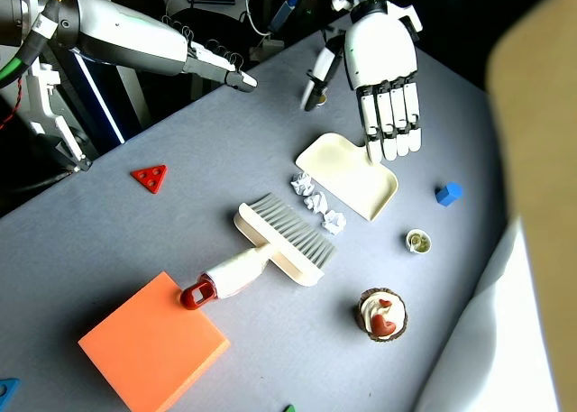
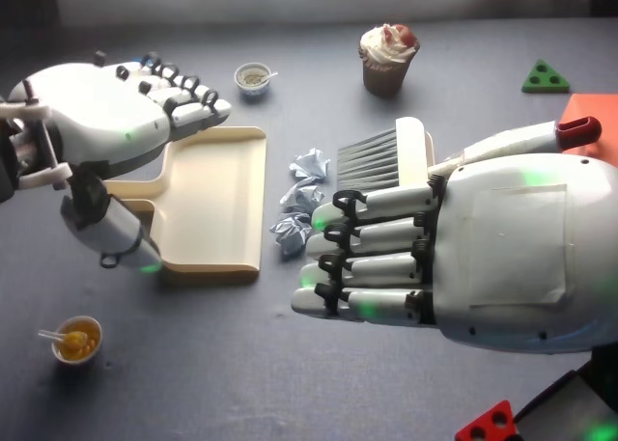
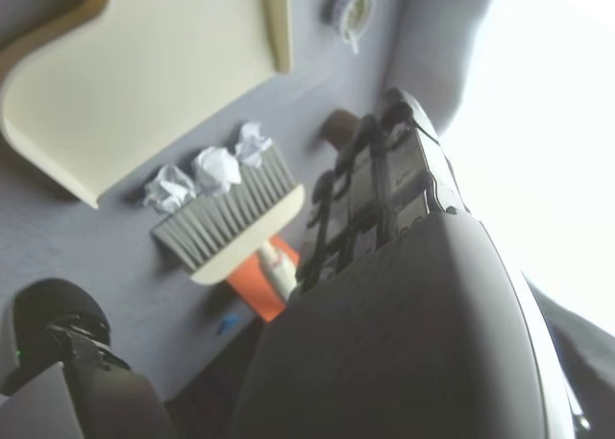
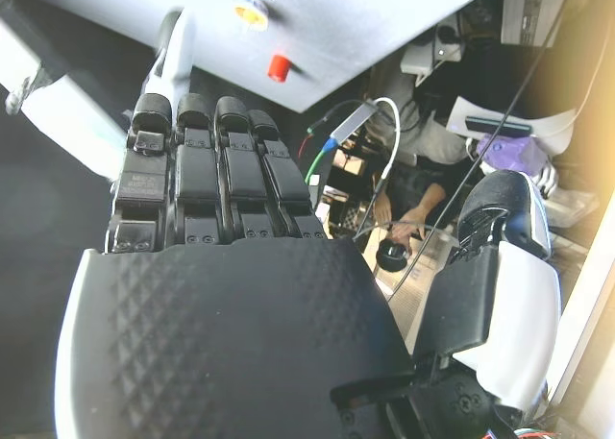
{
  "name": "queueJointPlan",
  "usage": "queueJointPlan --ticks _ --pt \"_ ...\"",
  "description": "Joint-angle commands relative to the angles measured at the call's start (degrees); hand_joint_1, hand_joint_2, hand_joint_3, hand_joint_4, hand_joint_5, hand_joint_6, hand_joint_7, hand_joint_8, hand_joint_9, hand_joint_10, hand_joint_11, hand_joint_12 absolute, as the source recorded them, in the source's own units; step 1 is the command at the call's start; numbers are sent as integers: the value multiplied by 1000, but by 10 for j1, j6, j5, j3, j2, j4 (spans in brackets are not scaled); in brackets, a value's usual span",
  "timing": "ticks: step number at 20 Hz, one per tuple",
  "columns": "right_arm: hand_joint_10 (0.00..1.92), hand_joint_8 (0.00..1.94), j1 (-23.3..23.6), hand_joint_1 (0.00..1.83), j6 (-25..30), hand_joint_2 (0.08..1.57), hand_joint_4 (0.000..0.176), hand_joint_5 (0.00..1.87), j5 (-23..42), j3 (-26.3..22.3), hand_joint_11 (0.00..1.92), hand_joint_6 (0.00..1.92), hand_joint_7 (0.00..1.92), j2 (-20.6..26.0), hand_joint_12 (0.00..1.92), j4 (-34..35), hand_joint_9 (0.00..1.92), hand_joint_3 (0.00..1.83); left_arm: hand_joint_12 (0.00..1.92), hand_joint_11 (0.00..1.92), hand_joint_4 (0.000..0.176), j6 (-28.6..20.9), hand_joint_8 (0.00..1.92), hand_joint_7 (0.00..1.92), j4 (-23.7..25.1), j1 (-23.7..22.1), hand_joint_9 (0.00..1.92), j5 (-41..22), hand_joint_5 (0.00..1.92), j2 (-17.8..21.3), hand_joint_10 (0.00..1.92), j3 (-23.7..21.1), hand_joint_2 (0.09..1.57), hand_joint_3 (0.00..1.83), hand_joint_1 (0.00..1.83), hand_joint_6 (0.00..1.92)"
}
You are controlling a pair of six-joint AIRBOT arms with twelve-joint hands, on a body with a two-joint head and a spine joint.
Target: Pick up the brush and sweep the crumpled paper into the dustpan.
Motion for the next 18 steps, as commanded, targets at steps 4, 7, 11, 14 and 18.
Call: queueJointPlan --ticks 4,7,11,14,18 --pt "7 8 16 0 0 849 0 53 -7 -4 67 13 74 5 68 15 90 0 89 38 0 10 15 55 -13 17 64 -100 5 -10 12 24 929 12 879 2" --pt "5 5 16 0 0 859 0 63 -7 -4 77 10 79 5 68 15 94 2 104 68 21 36 9 137 -57 28 122 -116 187 -17 7 37 968 4 882 23" --pt "0 0 16 0 -1 873 0 37 -7 -4 56 0 63 5 54 15 81 7 135 117 77 61 4 222 -94 36 184 -122 437 -31 5 59 1007 4 845 12" --pt "1 4 16 0 -1 878 0 34 -7 -4 67 3 63 5 56 15 75 7 156 152 99 61 5 268 -103 44 224 -131 548 -44 6 74 1029 6 851 21" --pt "3 1 16 0 -4 879 0 32 -12 -5 67 1 55 5 52 15 70 4 160 149 113 69 1 261 -114 54 213 -141 602 -51 0 85 1038 5 854 24"
